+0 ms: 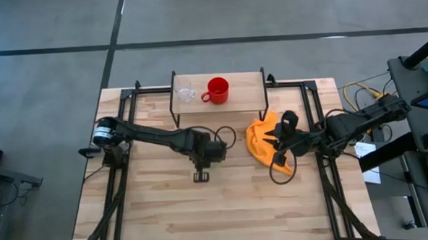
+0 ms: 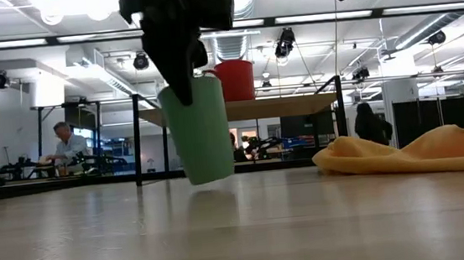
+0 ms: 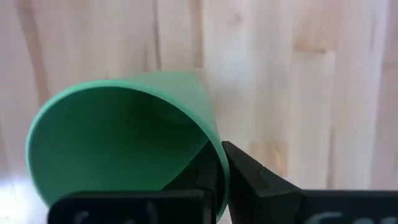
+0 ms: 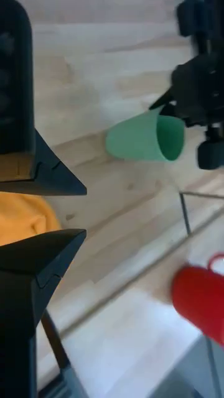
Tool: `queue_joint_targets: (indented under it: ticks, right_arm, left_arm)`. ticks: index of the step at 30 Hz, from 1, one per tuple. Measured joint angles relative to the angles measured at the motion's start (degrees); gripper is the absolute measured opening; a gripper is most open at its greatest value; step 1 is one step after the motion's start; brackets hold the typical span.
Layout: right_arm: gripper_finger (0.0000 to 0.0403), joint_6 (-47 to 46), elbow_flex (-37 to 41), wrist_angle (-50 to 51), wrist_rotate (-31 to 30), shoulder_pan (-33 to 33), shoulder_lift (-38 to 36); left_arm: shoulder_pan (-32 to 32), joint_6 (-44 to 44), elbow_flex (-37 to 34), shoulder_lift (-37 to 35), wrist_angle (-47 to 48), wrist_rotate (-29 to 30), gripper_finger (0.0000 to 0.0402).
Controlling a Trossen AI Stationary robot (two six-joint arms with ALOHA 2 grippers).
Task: Stack small to large cups/mugs on shelf
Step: Put the green cup on the shelf
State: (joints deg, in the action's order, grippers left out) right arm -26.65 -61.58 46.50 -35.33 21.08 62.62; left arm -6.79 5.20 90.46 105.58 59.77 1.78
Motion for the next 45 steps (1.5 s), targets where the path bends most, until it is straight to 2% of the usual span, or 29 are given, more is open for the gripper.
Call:
queue_joint_targets:
  ticks: [4,12,21,25,45]
  right_arm:
    - [0.0091,0.1,0.0,0.0,-2.5,-0.1,-1.5]
    - [0.0091,0.1,0.0,-0.1,-2.9,-0.1,-1.4]
    - [0.0091,0.3,0.0,0.0,-3.8,-0.1,-1.4]
    - [0.0091,0.3,0.0,0.0,-3.8,-0.1,-1.4]
    - [0.0091,0.3,0.0,0.0,-3.8,-0.1,-1.4]
  left_arm:
    - [1.7,-0.1,-0.1,0.0,-2.3,-0.2,0.0]
    - [2.5,0.2,-0.5,1.4,-4.0,-3.2,0.0005]
    - [2.5,0.5,0.7,4.4,-3.7,-3.7,0.0081]
    - [2.7,0.5,1.9,4.3,-3.3,-3.5,0.0101]
    - [4.2,-0.1,4.6,4.2,-3.1,-2.9,0.0105]
